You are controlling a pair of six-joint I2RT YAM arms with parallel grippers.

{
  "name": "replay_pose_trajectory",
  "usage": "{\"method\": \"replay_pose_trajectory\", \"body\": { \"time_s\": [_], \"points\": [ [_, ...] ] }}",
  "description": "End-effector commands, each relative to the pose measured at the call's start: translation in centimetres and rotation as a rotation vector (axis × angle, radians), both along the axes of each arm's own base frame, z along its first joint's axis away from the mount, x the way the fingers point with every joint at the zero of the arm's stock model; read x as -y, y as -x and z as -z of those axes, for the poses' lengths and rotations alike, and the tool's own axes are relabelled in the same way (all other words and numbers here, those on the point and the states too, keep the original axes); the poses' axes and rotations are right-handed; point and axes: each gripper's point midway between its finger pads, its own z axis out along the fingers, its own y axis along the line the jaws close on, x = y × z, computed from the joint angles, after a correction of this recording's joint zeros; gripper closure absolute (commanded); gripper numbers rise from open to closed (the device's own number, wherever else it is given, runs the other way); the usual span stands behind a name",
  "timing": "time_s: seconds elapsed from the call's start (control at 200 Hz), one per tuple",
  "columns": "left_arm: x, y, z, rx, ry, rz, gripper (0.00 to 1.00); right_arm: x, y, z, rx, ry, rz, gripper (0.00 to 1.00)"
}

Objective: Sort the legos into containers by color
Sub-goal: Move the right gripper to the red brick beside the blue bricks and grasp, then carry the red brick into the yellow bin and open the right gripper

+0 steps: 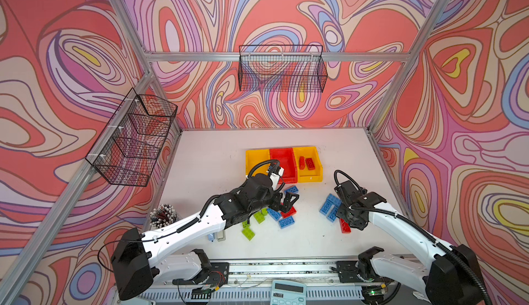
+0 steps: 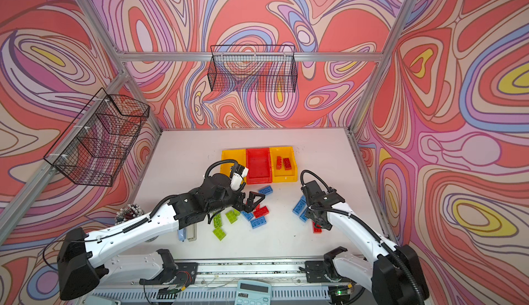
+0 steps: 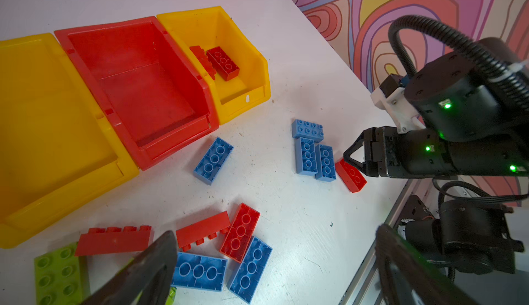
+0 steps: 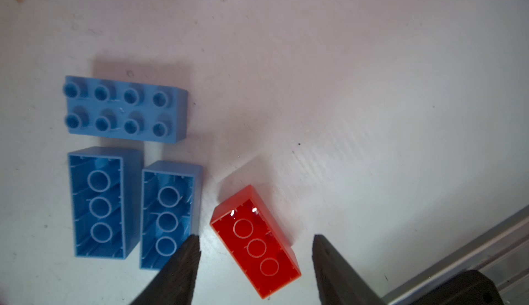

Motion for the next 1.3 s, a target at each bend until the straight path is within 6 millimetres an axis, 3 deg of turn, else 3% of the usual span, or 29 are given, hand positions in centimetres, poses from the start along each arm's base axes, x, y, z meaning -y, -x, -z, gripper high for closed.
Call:
{"method": "replay_pose_trajectory", "body": {
  "time_s": [0.0, 0.431, 0.831, 0.942, 1.052, 1.172, 1.297],
  "points": [
    [-0.7, 0.3, -0.1, 0.006, 0.016, -0.027, 0.00, -0.5, 0.8, 1.0, -0.005, -0.053, 0.050, 0.34],
    [-1.1, 0.2, -0.2, 0.029, -0.004, -0.034, 0.00, -1.8, 0.3, 2.9, -0.027, -0.105, -0.006, 0.40],
    [-1.2, 0.1, -0.5, 0.053, -0.019, -0.023, 0.00, -2.3, 0.1, 3.5, -0.063, -0.108, -0.041, 0.73],
    [-1.3, 0.1, -0.5, 0.056, -0.023, -0.026, 0.00, -2.5, -0.6, 1.5, -0.042, -0.106, -0.057, 0.79],
    [-1.4, 0.1, -0.6, 0.061, -0.024, -0.025, 0.00, -2.7, -2.6, -2.4, 0.036, -0.101, -0.075, 0.79],
    [-1.6, 0.1, -0.5, 0.063, -0.031, -0.031, 0.00, -3.7, -6.2, -6.7, 0.135, -0.102, -0.114, 0.79],
    [-2.0, 0.0, -0.5, 0.062, -0.046, -0.047, 0.00, -5.7, -10.9, -9.0, 0.191, -0.110, -0.177, 0.79]
  ]
}}
